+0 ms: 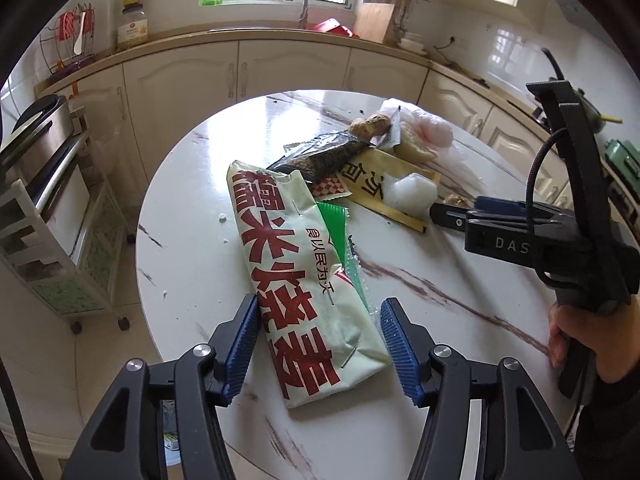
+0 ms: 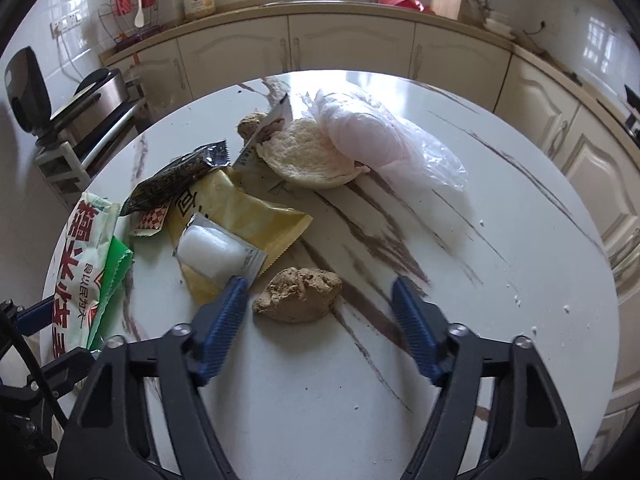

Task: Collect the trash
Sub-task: 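Grasp white-and-red food packet with left tool while right tool grasps ginger root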

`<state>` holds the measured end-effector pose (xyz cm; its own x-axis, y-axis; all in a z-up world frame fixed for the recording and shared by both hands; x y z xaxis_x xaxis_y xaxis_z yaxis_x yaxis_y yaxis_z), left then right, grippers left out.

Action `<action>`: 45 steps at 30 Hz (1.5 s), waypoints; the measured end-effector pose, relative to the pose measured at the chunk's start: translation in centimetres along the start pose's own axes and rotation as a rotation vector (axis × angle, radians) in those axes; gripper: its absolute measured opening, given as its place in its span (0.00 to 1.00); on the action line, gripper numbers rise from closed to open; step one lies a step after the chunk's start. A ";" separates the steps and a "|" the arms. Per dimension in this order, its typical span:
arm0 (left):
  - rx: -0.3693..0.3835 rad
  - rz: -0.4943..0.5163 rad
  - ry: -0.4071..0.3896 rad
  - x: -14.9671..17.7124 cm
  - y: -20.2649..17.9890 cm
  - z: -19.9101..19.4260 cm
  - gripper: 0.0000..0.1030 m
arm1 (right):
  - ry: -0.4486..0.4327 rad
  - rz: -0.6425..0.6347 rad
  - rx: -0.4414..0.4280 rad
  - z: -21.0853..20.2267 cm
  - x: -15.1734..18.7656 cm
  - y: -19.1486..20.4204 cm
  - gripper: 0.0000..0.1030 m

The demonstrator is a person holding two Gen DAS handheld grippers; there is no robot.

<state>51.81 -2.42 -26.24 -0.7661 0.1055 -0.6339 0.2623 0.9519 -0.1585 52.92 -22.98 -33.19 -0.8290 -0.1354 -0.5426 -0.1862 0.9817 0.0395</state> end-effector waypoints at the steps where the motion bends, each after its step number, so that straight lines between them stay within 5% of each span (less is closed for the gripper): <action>1: 0.009 -0.003 0.001 0.1 0.0 -0.1 0.54 | -0.003 -0.011 0.005 -0.1 0.1 -0.1 0.48; 2: 0.014 -0.003 0.000 0.3 0.1 -0.3 0.53 | -0.007 -0.014 -0.014 -0.4 0.2 0.1 0.37; 8: 0.046 -0.011 -0.006 0.6 -0.1 -1.6 0.41 | -0.022 0.017 -0.068 -1.7 0.8 -0.9 0.33; 9: 0.032 -0.007 -0.004 0.7 -0.1 -1.7 0.23 | -0.029 0.025 -0.081 -2.1 1.0 -1.2 0.28; 11: 0.075 -0.027 0.009 0.9 -0.1 -1.9 0.22 | -0.028 0.038 -0.112 -2.7 1.2 -1.4 0.28; 14: 0.046 -0.028 0.012 1.2 0.0 -1.9 0.23 | -0.023 0.029 -0.114 -3.3 2.0 -1.5 0.28; 19: 0.003 -0.035 0.028 1.0 -0.2 -2.1 0.40 | -0.026 0.048 -0.161 -4.2 3.5 -1.4 0.28; 21: -0.011 -0.050 0.039 0.9 -0.5 -1.7 0.73 | -0.034 0.048 -0.178 -4.6 3.9 -1.0 0.28; 29: -0.063 -0.053 0.076 -1.1 -1.8 1.0 0.78 | -0.054 0.050 -0.213 -5.4 4.5 0.3 0.28; 37: -0.050 -0.001 0.032 -1.4 -2.9 1.8 0.52 | -0.064 0.059 -0.237 -5.3 4.3 0.4 0.28; 38: -0.041 -0.007 0.017 -1.4 -2.7 1.7 0.36 | -0.063 0.058 -0.240 -5.2 4.4 0.4 0.28; 39: -0.023 -0.020 -0.005 -1.5 -2.5 1.4 0.31 | -0.063 0.057 -0.242 -5.2 4.5 0.5 0.28; 45: 0.006 -0.039 -0.052 -1.5 -2.2 -0.2 0.20 | -0.078 0.049 -0.257 -5.7 4.5 1.6 0.28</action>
<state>52.26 -4.64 -24.79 -0.7443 0.0527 -0.6658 0.2362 0.9532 -0.1886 45.89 -22.77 -30.75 -0.7992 -0.0680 -0.5972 -0.2826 0.9194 0.2735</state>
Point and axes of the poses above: each gripper's, at about its wrist camera, not at the fingertips, and z roughly the way its jaws point, y to its left, x to its underside, the point moved 6 cm from there along z, roughly the way its jaws point, and after that the axes turned 2 degrees about z, right-handed, at the moved point
